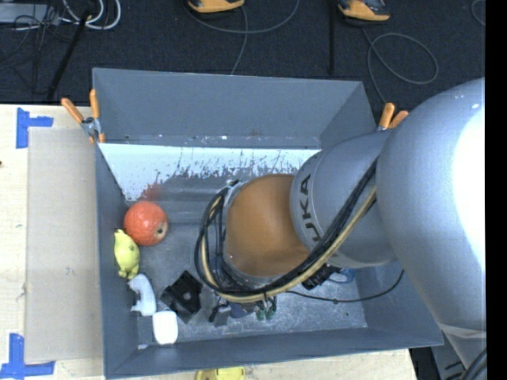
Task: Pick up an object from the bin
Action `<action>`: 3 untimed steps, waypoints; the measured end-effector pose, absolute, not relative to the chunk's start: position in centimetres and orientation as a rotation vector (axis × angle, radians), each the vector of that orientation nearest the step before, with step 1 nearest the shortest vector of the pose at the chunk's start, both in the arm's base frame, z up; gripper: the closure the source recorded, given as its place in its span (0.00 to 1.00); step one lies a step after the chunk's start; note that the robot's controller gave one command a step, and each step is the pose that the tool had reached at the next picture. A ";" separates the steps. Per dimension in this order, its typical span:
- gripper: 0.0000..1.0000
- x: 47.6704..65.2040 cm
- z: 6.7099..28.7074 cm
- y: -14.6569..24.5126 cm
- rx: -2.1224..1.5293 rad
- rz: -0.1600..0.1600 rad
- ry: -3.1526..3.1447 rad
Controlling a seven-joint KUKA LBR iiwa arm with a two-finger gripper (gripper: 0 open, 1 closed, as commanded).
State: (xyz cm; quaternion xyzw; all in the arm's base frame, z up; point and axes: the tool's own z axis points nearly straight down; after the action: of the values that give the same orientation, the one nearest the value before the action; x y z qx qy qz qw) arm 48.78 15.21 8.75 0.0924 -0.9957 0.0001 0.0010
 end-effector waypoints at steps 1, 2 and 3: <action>0.00 48.8 8.8 15.2 0.287 0.000 -3.127; 0.00 48.8 8.8 15.2 0.287 0.000 -3.127; 0.00 50.1 8.2 15.7 0.125 0.000 -3.137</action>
Offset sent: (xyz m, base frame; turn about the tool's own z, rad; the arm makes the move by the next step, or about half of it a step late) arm 0.0000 0.0000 0.0000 0.0000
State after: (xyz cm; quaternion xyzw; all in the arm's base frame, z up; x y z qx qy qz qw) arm 50.14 15.69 8.25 0.0397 -0.9992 0.0001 0.0009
